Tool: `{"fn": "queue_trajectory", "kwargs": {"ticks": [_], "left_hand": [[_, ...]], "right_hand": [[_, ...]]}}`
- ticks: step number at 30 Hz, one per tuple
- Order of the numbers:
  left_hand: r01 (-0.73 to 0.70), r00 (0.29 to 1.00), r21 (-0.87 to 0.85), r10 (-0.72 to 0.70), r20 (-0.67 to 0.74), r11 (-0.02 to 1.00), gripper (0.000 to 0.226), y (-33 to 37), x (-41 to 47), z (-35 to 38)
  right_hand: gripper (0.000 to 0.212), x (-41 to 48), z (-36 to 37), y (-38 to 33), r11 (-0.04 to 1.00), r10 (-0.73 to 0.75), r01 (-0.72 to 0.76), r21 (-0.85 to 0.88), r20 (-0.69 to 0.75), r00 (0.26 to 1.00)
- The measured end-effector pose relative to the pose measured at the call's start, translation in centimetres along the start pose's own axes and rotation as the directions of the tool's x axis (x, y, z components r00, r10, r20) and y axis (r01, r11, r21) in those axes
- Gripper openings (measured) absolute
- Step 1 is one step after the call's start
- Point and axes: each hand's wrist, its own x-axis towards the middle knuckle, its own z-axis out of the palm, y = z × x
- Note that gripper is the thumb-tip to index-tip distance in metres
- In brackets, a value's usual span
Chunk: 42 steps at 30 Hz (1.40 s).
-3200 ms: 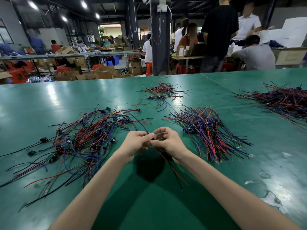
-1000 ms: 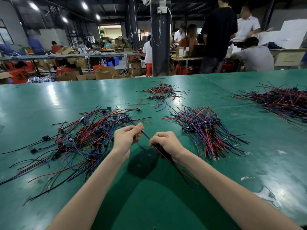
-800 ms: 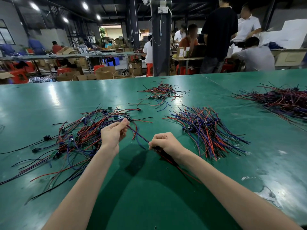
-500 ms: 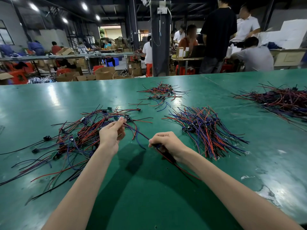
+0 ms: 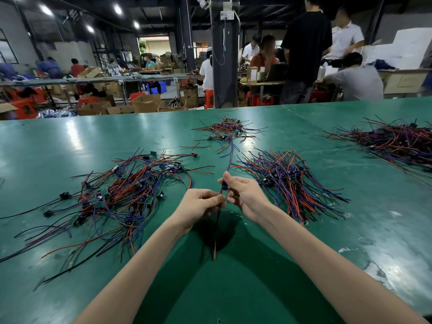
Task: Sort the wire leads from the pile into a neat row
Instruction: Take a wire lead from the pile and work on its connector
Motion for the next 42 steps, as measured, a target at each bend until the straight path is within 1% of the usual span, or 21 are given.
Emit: {"fn": "queue_trajectory", "kwargs": {"ticks": [2,5,7,10,12,15,22,28,31,35,38,42], "left_hand": [[-0.002,0.999,-0.046,0.000,-0.047,0.999,0.009,0.1,0.1,0.0],[0.010,0.995,-0.119,-0.022,-0.095,0.993,0.010,0.1,0.2,0.1],[0.035,0.994,-0.185,-0.052,-0.093,0.982,0.012,0.1,0.2,0.2],[0.069,0.993,-0.256,-0.091,-0.073,0.964,0.012,0.2,0.1,0.5],[0.082,0.993,-0.266,-0.102,-0.060,0.960,0.013,0.2,0.1,0.7],[0.091,0.994,-0.260,-0.105,-0.042,0.961,0.020,0.3,-0.1,1.2],[0.015,0.998,-0.225,-0.026,-0.049,0.974,0.018,0.9,-0.6,1.4],[-0.066,0.997,-0.159,0.072,0.035,0.985,0.014,1.3,-1.8,2.9],[-0.096,0.991,-0.171,0.110,0.077,0.981,0.011,1.5,-2.3,3.5],[-0.119,0.975,-0.152,0.144,0.169,0.981,0.009,1.5,-2.9,4.0],[-0.103,0.968,-0.121,0.128,0.217,0.987,0.010,1.6,-2.9,3.8],[-0.005,0.957,-0.082,0.028,0.288,0.997,0.018,1.9,-2.6,3.0]], "right_hand": [[0.018,0.0,-0.1,0.0,0.999,0.027,-0.026,-0.031,0.042,0.999],[0.015,-0.1,0.1,0.2,0.986,0.125,-0.110,-0.124,0.123,0.985],[0.018,-0.2,0.2,0.3,0.971,0.199,-0.178,-0.160,0.124,0.972],[0.020,-0.1,0.1,0.2,0.957,0.245,-0.228,-0.180,0.079,0.966],[0.015,0.0,-0.1,0.1,0.960,0.241,-0.232,-0.157,0.045,0.969],[0.008,0.3,-0.3,0.2,0.973,0.200,-0.195,-0.122,0.031,0.979],[0.011,0.9,-0.4,0.0,0.991,0.108,-0.108,-0.082,-0.010,0.994],[0.012,1.6,-2.0,-1.8,0.990,0.123,-0.115,0.076,-0.108,0.986],[0.011,1.9,-2.9,-2.4,0.988,0.118,-0.102,0.118,-0.140,0.983],[0.011,2.1,-3.7,-2.8,0.987,0.104,-0.080,0.136,-0.185,0.977],[0.011,2.1,-3.8,-2.7,0.988,0.098,-0.074,0.136,-0.185,0.978],[0.013,1.8,-3.5,-2.8,0.985,0.102,-0.078,0.154,-0.153,0.983]]}}
